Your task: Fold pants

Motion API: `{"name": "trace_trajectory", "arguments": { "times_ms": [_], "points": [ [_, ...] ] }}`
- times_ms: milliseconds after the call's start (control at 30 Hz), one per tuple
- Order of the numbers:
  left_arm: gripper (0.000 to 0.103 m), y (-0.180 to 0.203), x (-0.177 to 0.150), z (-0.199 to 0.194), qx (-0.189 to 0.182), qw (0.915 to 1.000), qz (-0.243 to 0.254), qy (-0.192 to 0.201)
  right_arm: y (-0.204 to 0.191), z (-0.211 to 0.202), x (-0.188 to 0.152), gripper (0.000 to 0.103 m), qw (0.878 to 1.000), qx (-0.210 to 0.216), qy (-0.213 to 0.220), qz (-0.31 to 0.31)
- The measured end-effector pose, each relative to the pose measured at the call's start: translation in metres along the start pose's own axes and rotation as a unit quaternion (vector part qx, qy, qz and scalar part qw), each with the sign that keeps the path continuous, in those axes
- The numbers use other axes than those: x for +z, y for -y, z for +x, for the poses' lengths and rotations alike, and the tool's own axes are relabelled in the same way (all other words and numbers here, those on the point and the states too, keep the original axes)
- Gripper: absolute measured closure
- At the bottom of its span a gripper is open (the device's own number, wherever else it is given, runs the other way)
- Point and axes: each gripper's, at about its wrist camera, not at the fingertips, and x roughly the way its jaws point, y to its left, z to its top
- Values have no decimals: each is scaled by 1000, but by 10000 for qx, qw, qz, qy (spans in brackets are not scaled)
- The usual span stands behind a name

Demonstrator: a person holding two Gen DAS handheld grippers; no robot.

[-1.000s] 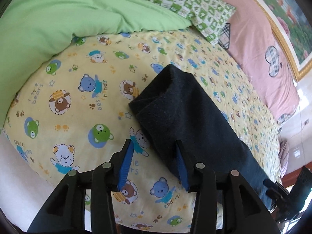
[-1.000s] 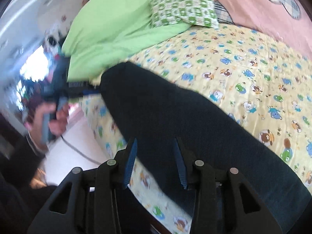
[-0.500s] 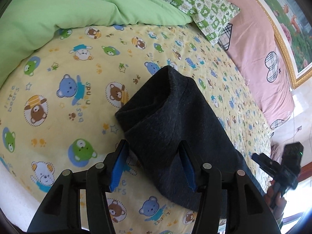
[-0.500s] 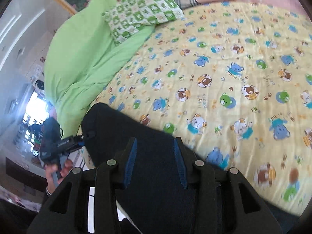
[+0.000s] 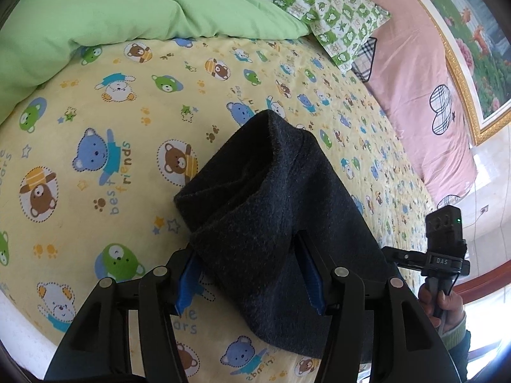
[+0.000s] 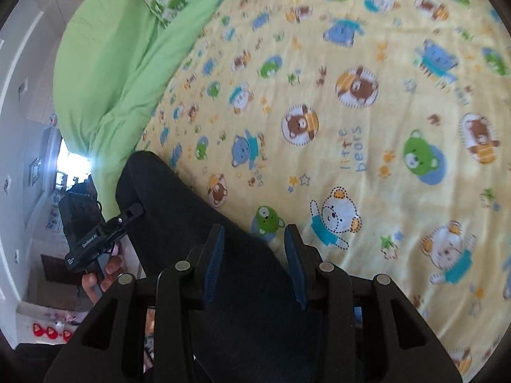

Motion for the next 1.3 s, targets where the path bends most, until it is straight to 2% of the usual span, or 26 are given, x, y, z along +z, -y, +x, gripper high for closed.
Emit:
{"name": "trace_trajectory", "arguments": {
  "times_ms": [167, 200, 233, 300, 333, 400, 533, 600, 667, 800, 867, 967, 1033, 1100, 1167, 1233, 1300],
  "points": [
    [48, 8, 1, 7, 38, 9998, 163, 142, 1, 8, 4, 64, 9994, 109, -305, -130],
    [56, 12, 1, 8, 89, 9994, 271, 182, -3, 8, 3, 68, 9991, -2, -314, -275],
    [72, 15, 0, 9, 137, 9990, 378, 199, -7, 8, 1, 78, 9986, -115, -316, -407],
    [82, 21, -2, 7, 92, 9982, 533, 253, -16, 8, -5, 82, 9972, -274, -281, -631],
    [83, 24, -3, 3, 119, 9975, 585, 372, -22, 6, -9, 84, 9958, -396, -196, -803],
    [84, 29, -5, -9, 121, 9961, 661, 575, -33, 0, -15, 88, 9921, -659, 10, -1072],
    [84, 38, -8, -39, 67, 9925, 759, 959, -59, -20, -22, 93, 9791, -1202, 715, -1476],
    [84, 41, -6, -58, -42, 9893, 803, 1214, -76, -28, -23, 96, 9684, -1468, 1099, -1688],
    [84, 40, 0, -72, 7, 9859, 867, 1428, -92, -32, -21, 96, 9558, -1724, 1388, -1935],
    [84, 20, 9, -71, 174, 9867, 688, 1461, -117, -21, -11, 97, 9343, -2023, 1776, -2336],
    [84, 6, 13, -60, 322, 9881, 621, 1368, -124, -1, -4, 97, 9284, -2165, 1782, -2439],
    [84, -12, 17, -44, 434, 9913, 556, 1110, -120, 24, 4, 97, 9318, -2198, 1675, -2354],
    [79, -21, 16, -35, 520, 9932, 517, 910, -111, 37, 8, 95, 9362, -2226, 1629, -2178],
    [74, -24, 13, -39, 626, 9923, 490, 947, -102, 41, 10, 86, 9424, -2237, 1543, -1951],
    [70, -22, 11, -46, 663, 9913, 484, 1033, -99, 30, 6, 81, 9476, -2082, 1689, -1739],
    [61, -17, 7, -56, 809, 9886, 500, 1167, -101, 13, -2, 79, 9473, -2011, 1870, -1649],
    [60, -10, 4, -69, 872, 9855, 541, 1350, -102, -6, -12, 70, 9478, -1879, 2047, -1562]
  ]
}}
